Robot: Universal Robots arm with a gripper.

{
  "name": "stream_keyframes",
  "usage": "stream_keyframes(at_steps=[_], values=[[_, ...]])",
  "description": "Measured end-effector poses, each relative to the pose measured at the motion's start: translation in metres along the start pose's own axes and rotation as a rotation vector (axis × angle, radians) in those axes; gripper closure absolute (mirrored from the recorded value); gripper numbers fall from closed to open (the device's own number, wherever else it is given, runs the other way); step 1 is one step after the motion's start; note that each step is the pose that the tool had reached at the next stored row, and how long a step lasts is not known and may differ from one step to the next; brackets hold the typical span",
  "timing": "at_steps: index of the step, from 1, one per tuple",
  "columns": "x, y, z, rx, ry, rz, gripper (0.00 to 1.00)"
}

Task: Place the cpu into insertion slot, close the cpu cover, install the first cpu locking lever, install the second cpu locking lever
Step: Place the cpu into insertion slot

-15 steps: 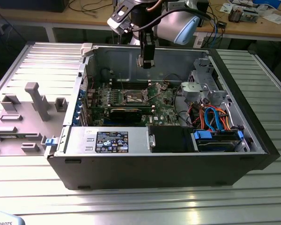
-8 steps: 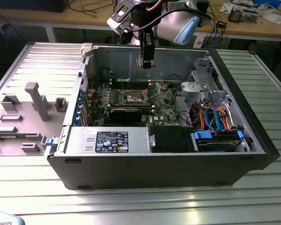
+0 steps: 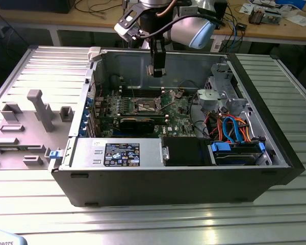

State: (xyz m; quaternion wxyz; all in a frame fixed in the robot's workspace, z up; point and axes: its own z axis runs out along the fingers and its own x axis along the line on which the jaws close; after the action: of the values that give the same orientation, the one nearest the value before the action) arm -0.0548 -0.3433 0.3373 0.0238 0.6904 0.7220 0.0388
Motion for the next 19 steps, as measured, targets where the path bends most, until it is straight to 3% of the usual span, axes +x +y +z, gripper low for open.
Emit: stream_keyframes(at_steps=[2,7,19], values=[[0.0002,-0.0056,0.0012,0.0,0.0,0.003,0.46],[0.0002,-0.0066,0.0043,-0.0009,-0.0052,0.06,0.46],[0.0002,-0.0071,0.0044,-0.0011,-0.0051,0.06,0.46]])
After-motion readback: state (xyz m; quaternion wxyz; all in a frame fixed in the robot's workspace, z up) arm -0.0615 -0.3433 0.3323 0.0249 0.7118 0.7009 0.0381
